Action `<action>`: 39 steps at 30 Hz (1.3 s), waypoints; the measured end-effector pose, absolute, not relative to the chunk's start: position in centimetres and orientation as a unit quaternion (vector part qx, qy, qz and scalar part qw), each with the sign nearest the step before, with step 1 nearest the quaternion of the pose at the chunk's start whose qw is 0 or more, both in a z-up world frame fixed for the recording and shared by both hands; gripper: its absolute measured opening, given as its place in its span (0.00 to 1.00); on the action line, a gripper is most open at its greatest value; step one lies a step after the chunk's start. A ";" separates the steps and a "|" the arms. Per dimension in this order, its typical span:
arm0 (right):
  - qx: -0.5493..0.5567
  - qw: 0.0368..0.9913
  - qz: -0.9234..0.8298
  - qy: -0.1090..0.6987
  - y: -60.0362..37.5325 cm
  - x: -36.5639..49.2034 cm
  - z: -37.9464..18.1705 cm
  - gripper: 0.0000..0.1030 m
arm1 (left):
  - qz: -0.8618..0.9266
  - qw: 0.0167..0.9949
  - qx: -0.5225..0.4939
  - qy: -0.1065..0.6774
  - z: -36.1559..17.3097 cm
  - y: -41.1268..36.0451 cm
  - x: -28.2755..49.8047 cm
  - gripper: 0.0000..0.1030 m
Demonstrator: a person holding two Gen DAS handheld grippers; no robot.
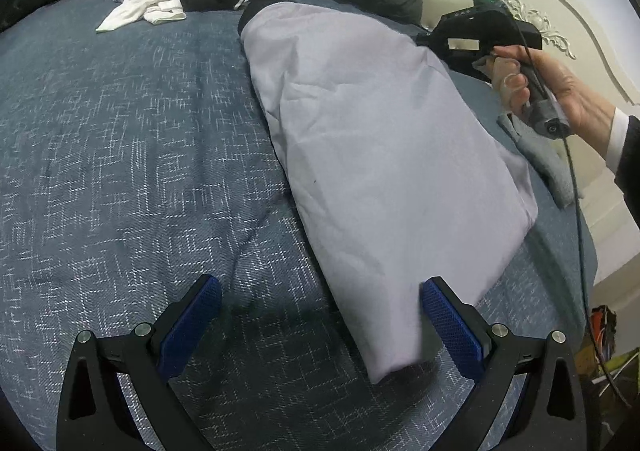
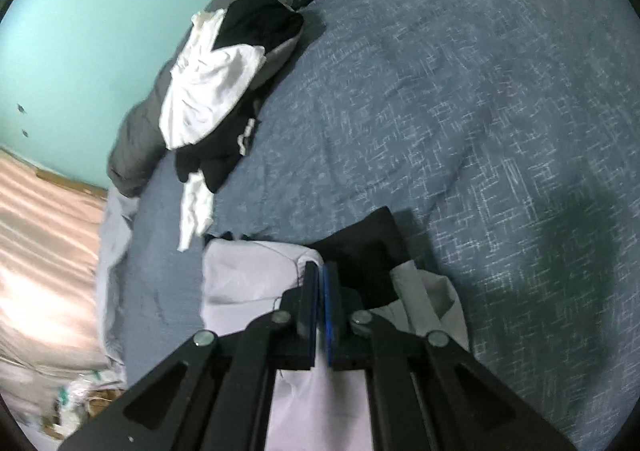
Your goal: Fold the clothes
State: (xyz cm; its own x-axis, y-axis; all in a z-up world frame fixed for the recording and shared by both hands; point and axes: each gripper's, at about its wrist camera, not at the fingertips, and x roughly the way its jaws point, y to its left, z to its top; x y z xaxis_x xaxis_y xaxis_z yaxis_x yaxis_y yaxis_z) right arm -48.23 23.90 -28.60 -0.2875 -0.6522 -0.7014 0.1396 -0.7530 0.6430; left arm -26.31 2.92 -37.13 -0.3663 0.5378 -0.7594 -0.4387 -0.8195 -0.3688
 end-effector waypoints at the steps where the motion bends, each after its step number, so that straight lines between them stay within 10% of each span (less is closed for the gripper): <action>1: 0.536 0.261 -0.766 -0.242 24.0 -48.2 -28.4 0.02 | 0.825 0.296 -0.479 -0.052 -37.1 2.9 -26.3 1.00; 16: 0.517 0.259 -0.767 -0.279 26.1 -47.5 -27.2 0.06 | 0.825 0.294 -0.479 -0.051 -37.3 3.4 -26.7 1.00; 20: 0.521 0.274 -0.782 -0.205 23.8 -46.9 -26.7 0.39 | 0.826 0.293 -0.478 -0.049 -37.4 3.9 -26.7 1.00; 23: 0.527 0.280 -0.792 -0.131 21.5 -46.3 -26.8 0.39 | 0.826 0.294 -0.478 -0.049 -37.4 3.7 -26.9 1.00; 25: 0.530 0.276 -0.797 -0.091 20.3 -46.1 -27.2 0.38 | 0.826 0.294 -0.478 -0.049 -37.4 3.7 -27.0 1.00; 29: 0.544 0.251 -0.796 -0.090 20.0 -46.8 -28.6 0.07 | 0.826 0.294 -0.477 -0.048 -37.3 3.8 -27.1 1.00; 39: 0.542 0.188 -0.798 -0.187 22.4 -48.5 -29.7 0.02 | 0.825 0.299 -0.477 -0.044 -37.0 4.5 -25.8 1.00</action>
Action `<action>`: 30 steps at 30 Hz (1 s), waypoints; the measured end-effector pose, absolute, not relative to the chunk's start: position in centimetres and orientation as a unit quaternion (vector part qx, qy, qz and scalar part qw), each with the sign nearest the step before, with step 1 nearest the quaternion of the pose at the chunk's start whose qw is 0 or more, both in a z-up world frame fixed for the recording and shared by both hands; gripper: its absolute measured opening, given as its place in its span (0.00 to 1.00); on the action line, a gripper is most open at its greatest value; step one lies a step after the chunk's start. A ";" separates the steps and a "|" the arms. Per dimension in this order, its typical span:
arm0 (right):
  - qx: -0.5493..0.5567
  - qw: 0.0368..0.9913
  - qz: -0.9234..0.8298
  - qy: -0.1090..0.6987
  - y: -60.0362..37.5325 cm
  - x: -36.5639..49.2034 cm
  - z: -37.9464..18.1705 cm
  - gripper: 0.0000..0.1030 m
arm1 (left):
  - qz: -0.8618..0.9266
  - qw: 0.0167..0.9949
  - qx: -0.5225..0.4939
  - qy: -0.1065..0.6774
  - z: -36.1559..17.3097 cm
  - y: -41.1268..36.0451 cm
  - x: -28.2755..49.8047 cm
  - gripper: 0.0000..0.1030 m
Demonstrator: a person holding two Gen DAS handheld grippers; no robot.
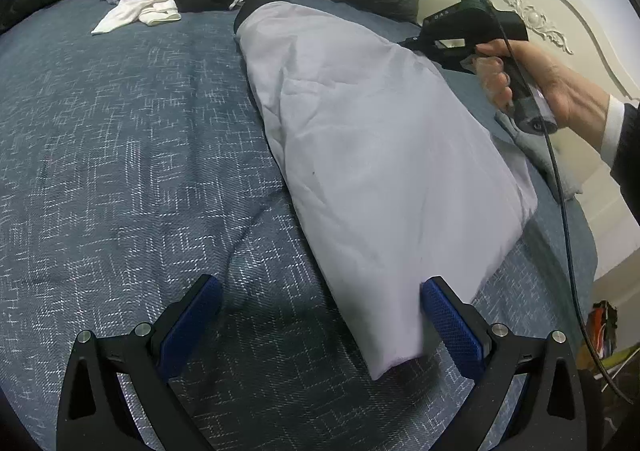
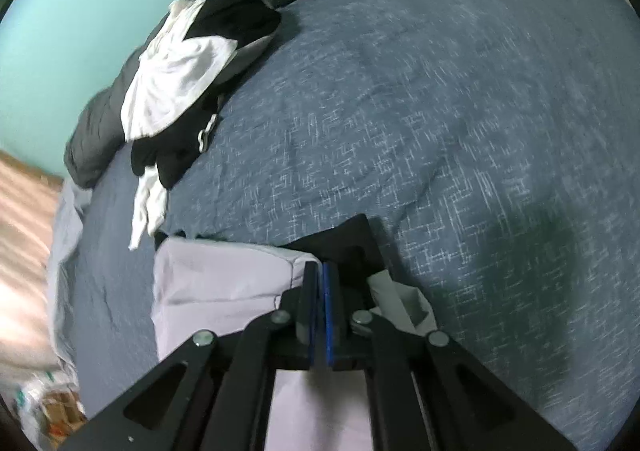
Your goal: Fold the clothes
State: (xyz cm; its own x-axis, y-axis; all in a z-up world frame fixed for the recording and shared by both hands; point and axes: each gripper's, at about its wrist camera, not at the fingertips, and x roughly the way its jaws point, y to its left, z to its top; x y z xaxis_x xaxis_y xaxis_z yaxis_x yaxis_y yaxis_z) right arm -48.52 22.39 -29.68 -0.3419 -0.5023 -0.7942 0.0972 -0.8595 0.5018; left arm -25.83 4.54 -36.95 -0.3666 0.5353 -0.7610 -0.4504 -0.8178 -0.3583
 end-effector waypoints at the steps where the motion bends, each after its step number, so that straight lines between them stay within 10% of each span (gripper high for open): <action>1: 0.542 0.190 -0.789 -0.220 23.2 -48.6 -30.0 0.02 | 0.825 0.299 -0.477 -0.044 -36.9 4.5 -25.7 1.00; 30: 0.513 0.263 -0.800 -0.165 23.1 -47.1 -27.8 0.19 | 0.825 0.296 -0.480 -0.046 -37.0 3.8 -25.6 1.00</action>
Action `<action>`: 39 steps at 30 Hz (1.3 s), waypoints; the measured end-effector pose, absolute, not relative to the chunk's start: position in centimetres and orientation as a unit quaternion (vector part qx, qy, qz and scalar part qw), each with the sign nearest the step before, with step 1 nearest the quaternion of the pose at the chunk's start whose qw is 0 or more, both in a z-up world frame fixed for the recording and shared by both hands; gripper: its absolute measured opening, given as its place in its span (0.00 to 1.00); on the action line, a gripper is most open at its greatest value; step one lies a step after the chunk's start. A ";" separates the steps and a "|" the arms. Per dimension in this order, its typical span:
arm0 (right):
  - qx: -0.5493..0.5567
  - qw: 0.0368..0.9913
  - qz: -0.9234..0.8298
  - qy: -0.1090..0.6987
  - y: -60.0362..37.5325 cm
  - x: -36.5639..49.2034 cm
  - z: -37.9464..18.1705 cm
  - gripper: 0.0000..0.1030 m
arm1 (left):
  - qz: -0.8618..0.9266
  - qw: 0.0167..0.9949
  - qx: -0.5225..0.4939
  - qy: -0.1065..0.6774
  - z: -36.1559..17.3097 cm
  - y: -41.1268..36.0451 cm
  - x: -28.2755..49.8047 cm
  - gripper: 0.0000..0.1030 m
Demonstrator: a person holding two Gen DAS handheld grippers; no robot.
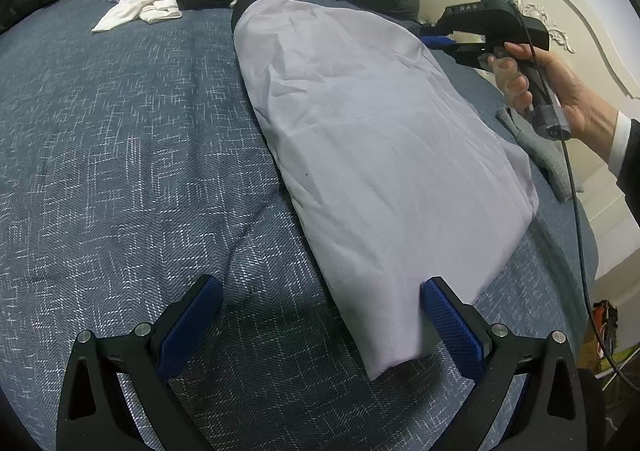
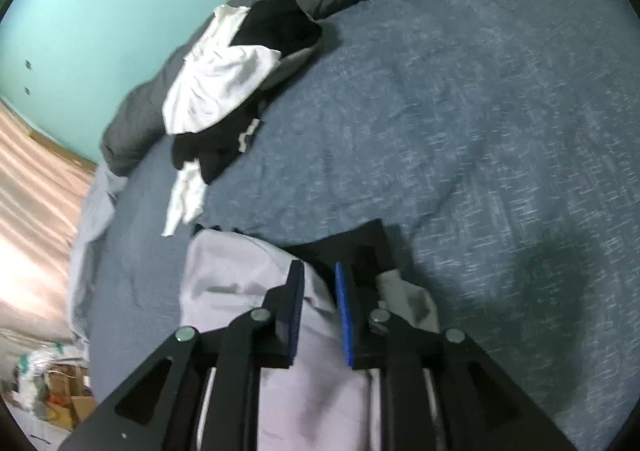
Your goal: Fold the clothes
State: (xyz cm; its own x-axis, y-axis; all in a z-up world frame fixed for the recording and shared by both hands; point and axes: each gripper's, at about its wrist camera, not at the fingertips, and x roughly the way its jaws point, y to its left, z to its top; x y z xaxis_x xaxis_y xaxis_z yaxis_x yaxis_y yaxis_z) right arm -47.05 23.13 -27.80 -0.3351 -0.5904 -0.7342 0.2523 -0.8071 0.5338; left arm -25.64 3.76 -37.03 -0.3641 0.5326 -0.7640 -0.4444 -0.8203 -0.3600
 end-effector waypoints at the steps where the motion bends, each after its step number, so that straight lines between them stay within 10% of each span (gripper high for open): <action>1: 0.516 0.262 -0.800 -0.159 22.9 -47.0 -27.9 0.20 | 0.825 0.296 -0.480 -0.046 -37.0 3.8 -25.6 1.00; 22: 0.495 0.215 -0.831 -0.133 21.9 -47.1 -27.3 0.04 | 0.833 0.285 -0.470 -0.067 -35.5 2.8 -25.4 1.00; 39: 0.556 0.301 -0.766 0.118 3.9 -44.7 -30.5 0.03 | 0.859 0.212 -0.447 -0.130 -34.4 -5.3 -28.4 1.00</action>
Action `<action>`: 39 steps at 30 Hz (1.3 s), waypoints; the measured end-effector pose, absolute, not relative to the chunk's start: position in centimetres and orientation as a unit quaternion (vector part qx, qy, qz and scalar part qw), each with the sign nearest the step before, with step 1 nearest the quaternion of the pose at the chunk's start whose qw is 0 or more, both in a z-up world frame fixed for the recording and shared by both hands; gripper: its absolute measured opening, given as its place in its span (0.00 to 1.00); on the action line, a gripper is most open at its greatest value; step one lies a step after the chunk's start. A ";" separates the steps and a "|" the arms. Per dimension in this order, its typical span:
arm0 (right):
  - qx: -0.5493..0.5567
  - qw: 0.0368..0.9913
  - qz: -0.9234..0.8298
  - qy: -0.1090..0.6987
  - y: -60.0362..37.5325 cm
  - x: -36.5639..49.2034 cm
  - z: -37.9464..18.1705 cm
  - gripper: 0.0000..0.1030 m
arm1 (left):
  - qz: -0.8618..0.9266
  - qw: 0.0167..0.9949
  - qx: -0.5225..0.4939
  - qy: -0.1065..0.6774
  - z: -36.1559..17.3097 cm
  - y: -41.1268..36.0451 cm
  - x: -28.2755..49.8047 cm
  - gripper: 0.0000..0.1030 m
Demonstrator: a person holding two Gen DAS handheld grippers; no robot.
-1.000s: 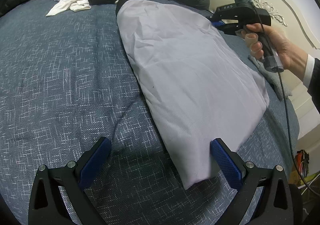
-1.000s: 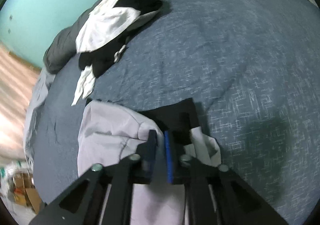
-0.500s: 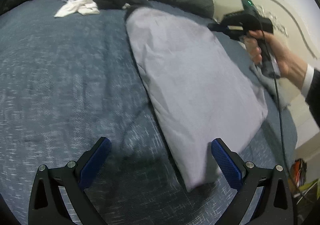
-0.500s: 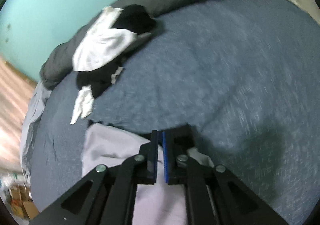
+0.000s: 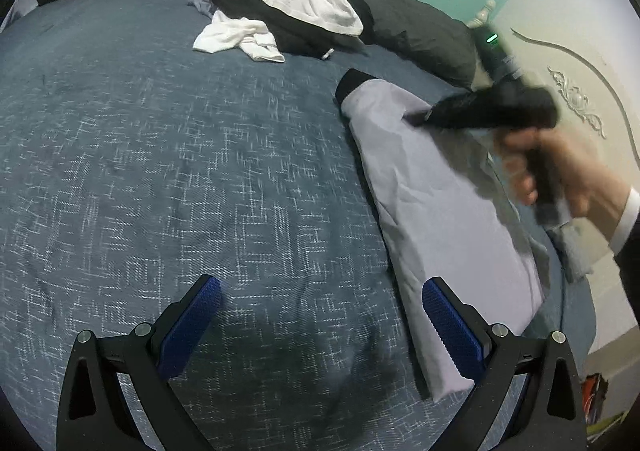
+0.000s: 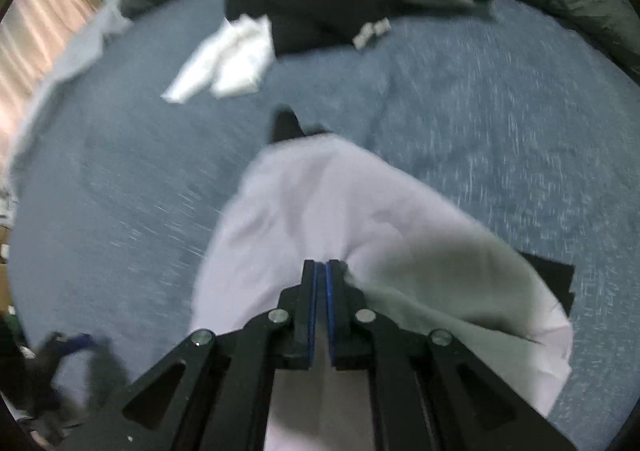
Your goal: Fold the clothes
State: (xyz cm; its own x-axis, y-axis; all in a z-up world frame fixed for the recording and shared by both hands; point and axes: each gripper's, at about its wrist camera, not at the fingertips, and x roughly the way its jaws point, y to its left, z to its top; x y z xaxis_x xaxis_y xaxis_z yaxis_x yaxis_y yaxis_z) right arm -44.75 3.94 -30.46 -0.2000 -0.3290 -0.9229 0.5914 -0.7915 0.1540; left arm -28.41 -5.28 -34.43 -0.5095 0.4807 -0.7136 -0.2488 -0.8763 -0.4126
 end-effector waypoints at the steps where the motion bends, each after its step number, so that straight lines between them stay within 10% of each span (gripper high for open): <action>1: 0.554 0.299 -0.770 0.110 4.2 -44.8 -30.5 0.03 | 0.859 0.213 -0.447 -0.129 -34.4 -5.3 -28.6 1.00; 39: 0.474 0.198 -0.857 0.028 17.5 -44.4 -27.7 0.00 | 0.872 0.193 -0.436 -0.110 -34.7 -5.0 -28.7 1.00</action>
